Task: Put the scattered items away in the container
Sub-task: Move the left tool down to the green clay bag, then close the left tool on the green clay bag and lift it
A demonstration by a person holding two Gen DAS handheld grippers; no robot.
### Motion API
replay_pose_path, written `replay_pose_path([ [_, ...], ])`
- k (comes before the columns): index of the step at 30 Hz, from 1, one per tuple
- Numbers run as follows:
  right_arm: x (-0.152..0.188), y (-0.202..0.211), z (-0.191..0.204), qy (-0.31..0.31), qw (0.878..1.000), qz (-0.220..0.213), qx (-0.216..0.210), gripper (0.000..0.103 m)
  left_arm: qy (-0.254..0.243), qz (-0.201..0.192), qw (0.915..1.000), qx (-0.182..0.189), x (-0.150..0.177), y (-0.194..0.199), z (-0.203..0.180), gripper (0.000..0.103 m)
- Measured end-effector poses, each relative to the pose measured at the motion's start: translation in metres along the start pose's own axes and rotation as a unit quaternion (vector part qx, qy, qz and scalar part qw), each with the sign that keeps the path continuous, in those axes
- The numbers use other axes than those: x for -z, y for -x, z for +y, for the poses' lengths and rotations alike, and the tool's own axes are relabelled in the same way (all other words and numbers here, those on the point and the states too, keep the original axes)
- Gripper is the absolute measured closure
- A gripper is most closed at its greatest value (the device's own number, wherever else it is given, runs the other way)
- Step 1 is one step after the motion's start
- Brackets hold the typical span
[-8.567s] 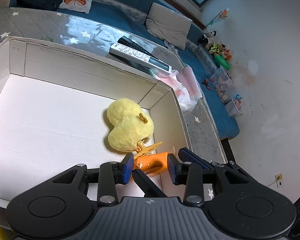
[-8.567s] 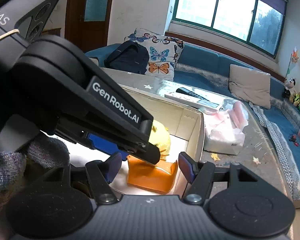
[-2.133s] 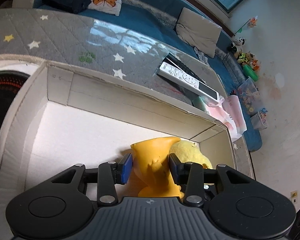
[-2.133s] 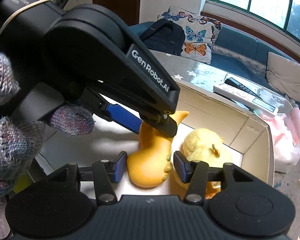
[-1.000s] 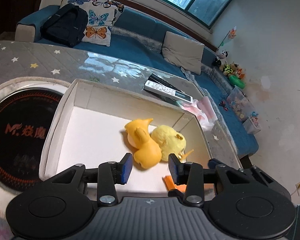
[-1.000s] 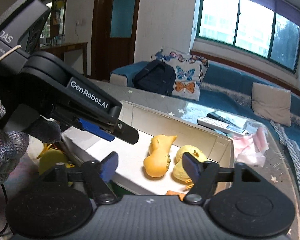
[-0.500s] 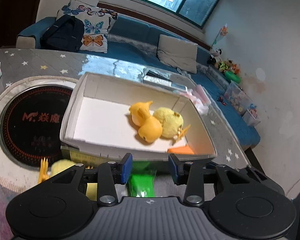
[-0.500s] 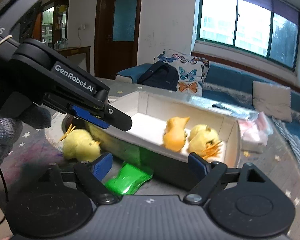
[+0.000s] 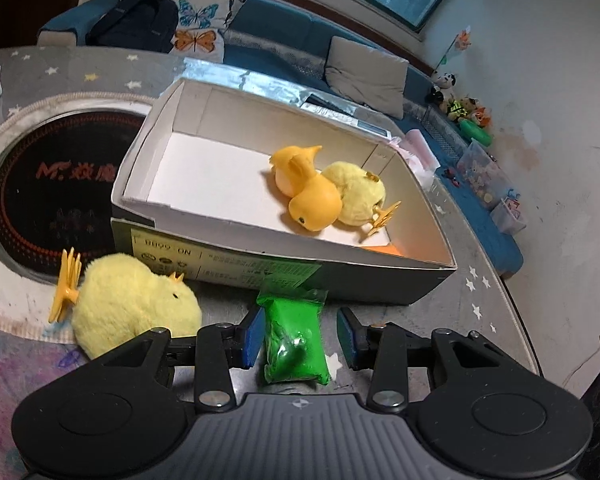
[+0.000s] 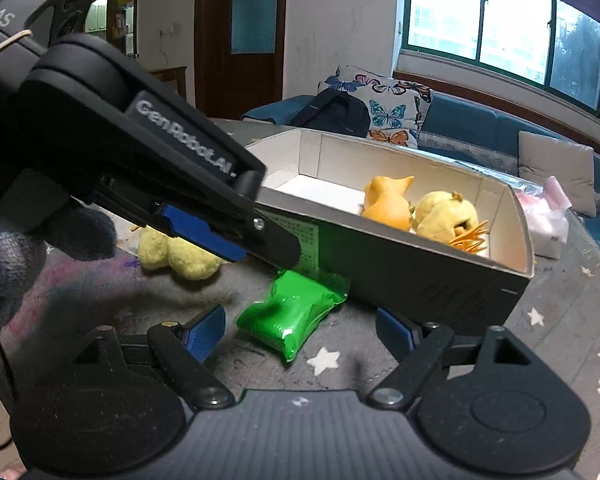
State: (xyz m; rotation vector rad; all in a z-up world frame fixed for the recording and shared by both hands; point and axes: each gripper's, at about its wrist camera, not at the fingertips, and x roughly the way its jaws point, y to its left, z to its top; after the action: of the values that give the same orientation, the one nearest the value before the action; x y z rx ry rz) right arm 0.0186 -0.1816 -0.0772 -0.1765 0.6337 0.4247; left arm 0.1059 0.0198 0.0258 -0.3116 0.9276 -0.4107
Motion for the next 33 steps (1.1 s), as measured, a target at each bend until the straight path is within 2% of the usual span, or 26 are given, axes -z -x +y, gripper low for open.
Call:
replay_pose_path([
  [10,0.005,-0.009,0.004,-0.012,1.000,0.010,-0.007,0.020,0.019,0.014,0.9997,0.001,0.003,-0.011,0.007,0.061],
  [18,0.005,-0.015,0.007,-0.019,1.000,0.016,-0.015,0.029,0.034,0.023,0.9991,0.014,0.001,-0.016,0.010,0.061],
  [33,0.003,-0.028,0.004,-0.030,0.999,0.025,-0.019,0.035,0.061,0.040,0.9971,0.023,0.000,-0.027,0.018,0.061],
])
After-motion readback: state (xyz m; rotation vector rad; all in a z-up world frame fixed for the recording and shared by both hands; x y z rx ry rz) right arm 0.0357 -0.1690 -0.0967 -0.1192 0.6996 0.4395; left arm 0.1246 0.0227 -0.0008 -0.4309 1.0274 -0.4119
